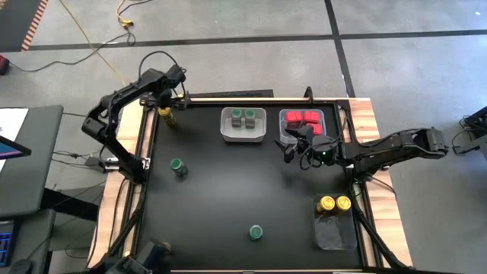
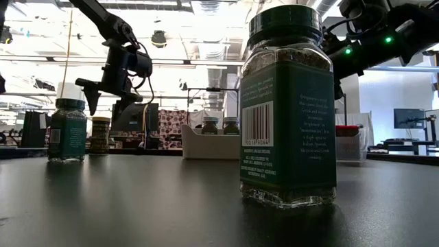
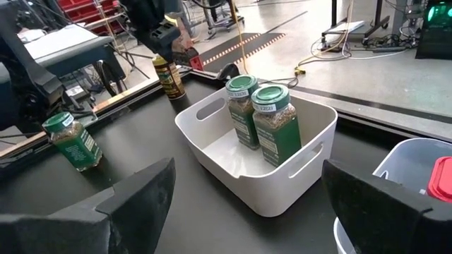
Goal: Sort spices by type
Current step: Put the top yellow seasoning bottle into the black bin
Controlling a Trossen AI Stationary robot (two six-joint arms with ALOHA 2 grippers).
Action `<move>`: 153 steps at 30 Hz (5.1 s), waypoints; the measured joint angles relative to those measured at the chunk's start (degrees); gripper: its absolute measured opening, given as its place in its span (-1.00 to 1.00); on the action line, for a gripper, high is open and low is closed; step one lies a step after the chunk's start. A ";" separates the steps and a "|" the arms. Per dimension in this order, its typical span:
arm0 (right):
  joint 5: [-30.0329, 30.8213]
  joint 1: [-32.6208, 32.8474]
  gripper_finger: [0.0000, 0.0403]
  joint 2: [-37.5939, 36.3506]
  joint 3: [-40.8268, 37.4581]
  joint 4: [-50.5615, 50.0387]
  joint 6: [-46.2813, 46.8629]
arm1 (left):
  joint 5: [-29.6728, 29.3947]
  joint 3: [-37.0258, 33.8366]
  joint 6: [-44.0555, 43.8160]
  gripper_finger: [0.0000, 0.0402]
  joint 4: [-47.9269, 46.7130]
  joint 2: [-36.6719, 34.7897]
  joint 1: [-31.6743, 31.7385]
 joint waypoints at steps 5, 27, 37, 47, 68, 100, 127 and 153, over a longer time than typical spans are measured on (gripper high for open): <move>-0.11 0.00 0.91 -0.01 0.00 -0.22 0.01 | -0.47 0.50 0.03 0.57 -1.66 1.29 -0.08; -0.16 0.02 0.91 0.02 0.00 -2.05 -0.11 | 2.90 -0.24 -2.75 0.47 0.08 1.72 0.79; -0.16 0.02 0.91 0.02 0.00 -1.94 -0.11 | 2.98 -0.61 -3.81 0.47 1.14 1.72 1.00; -0.15 0.02 0.91 0.02 0.00 -1.90 -0.09 | 1.02 -1.71 -3.64 0.47 2.25 1.74 0.54; -0.15 0.02 0.91 0.00 0.00 -1.91 -0.10 | -0.29 -3.00 -3.38 0.44 3.10 1.74 0.17; -0.15 0.02 0.91 -0.01 0.00 -1.91 -0.11 | -0.07 -3.08 -3.21 0.16 1.99 0.90 -0.49; -2.33 1.36 0.91 -6.29 0.19 -3.93 -0.58 | 4.63 -3.00 -20.85 0.16 -6.45 -8.71 -28.87; -13.75 12.48 0.91 -10.85 35.30 -98.59 21.80 | 6.68 12.57 -18.60 0.16 -0.20 -3.78 -60.73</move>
